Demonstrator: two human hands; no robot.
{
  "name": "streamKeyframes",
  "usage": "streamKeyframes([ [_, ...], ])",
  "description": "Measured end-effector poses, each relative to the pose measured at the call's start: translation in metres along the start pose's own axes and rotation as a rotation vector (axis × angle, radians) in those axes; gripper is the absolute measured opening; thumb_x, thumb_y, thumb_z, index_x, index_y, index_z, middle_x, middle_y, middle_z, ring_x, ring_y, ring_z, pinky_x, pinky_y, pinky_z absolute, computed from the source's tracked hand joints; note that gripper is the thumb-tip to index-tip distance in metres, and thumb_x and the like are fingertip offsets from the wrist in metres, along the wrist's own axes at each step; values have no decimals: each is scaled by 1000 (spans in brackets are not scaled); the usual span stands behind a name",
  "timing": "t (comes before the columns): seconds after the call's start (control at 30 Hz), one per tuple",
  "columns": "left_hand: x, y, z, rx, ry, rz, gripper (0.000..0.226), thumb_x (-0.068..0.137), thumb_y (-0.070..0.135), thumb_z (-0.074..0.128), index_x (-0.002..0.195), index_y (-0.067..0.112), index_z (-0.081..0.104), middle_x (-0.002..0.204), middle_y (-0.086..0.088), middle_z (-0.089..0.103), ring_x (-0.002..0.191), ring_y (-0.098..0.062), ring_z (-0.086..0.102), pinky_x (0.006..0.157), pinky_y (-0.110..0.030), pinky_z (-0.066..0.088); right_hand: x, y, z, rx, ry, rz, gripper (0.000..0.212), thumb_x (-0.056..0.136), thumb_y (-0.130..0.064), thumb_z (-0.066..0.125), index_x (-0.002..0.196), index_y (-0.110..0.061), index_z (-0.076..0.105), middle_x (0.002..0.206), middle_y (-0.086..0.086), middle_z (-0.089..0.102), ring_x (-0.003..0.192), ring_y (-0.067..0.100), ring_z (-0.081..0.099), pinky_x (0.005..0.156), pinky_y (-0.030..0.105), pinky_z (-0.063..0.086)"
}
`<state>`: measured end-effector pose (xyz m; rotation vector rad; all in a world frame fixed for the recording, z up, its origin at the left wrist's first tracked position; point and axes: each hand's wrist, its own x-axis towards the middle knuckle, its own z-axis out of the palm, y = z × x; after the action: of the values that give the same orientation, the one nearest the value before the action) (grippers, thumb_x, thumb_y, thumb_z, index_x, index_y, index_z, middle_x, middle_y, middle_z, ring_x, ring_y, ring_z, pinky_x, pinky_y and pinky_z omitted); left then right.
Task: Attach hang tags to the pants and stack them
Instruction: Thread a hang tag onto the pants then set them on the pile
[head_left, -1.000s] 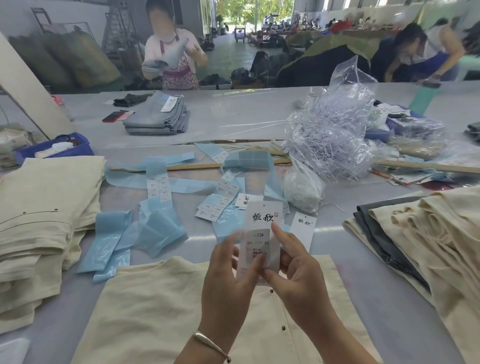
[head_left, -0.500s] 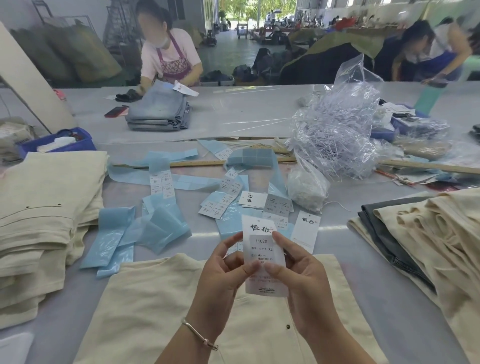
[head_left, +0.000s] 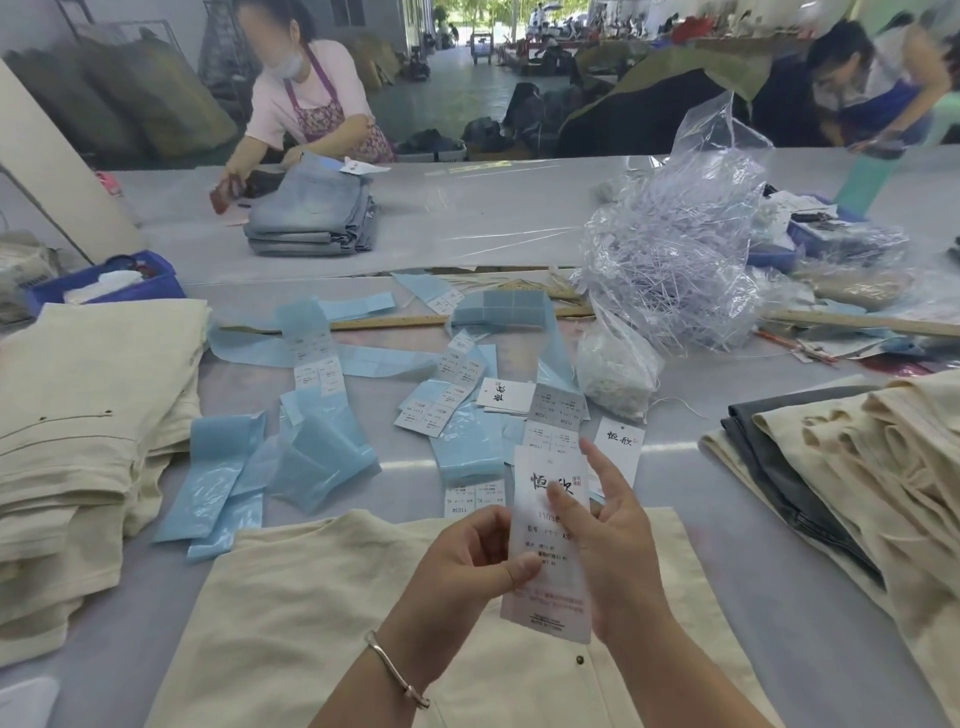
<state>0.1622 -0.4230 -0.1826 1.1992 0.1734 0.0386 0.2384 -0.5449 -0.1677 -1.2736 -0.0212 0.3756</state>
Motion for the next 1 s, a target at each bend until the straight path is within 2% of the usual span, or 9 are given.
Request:
streamKeyframes([
  [0.17,11,-13,6,29,68,-86,32,83,17,74,110,3,69,111,-19,70,103,-32,67,92,-43,54,12,16,-1,-386,101,-229,45,95,-25,58,136,-40,48,77,10,73,67,23,70,67,39,59],
  [0.3,28,-23,17,172,295,-85,35,78,41,69,85,7,73,82,-7,74,71,-19,66,66,-33,55,25,30,-2,-408,151,-219,44,98,-23,54,135,-46,48,76,13,71,66,27,67,68,42,57],
  [0.43,48,-36,18,364,458,-22,59,73,59,61,61,2,51,56,-2,47,54,-16,40,54,-31,35,42,46,-7,-459,211,-202,45,97,-23,55,134,-48,49,64,23,63,51,23,51,61,35,52],
  [0.53,66,-46,15,387,509,-41,52,69,62,61,51,19,38,48,4,37,48,-13,32,47,-24,28,63,50,-19,-486,247,-184,42,95,-25,58,129,-49,50,53,19,53,50,20,48,60,31,51],
  [0.63,85,-52,13,366,546,-42,54,69,62,61,53,18,34,49,3,34,47,-14,30,44,-20,24,107,37,-53,-562,393,-214,23,94,-20,59,112,-33,66,52,12,52,50,18,48,52,32,43],
  [0.7,101,-53,14,352,556,-33,53,74,59,62,56,16,35,50,3,33,48,-13,30,44,-18,23,144,26,-84,-663,479,-196,10,92,-18,59,93,-22,68,61,1,60,62,20,57,53,28,39],
  [0.8,130,-51,23,321,528,-24,48,86,46,63,60,16,37,50,8,34,47,-9,31,44,-15,26,193,17,-121,-853,510,-106,9,87,-12,59,81,-17,62,71,3,64,73,27,58,54,27,35],
  [0.9,157,-53,39,266,475,-27,42,93,33,62,59,18,40,50,11,38,46,-6,34,44,-14,29,228,17,-147,-1041,456,13,19,87,-8,53,104,-13,60,88,9,62,78,27,53,63,31,35],
  [1.0,175,-61,57,276,428,-20,43,94,26,62,54,17,46,52,13,43,50,-5,38,49,-15,33,258,12,-162,-1219,369,60,41,89,-4,43,129,-13,43,90,13,57,79,29,51,66,34,40],
])
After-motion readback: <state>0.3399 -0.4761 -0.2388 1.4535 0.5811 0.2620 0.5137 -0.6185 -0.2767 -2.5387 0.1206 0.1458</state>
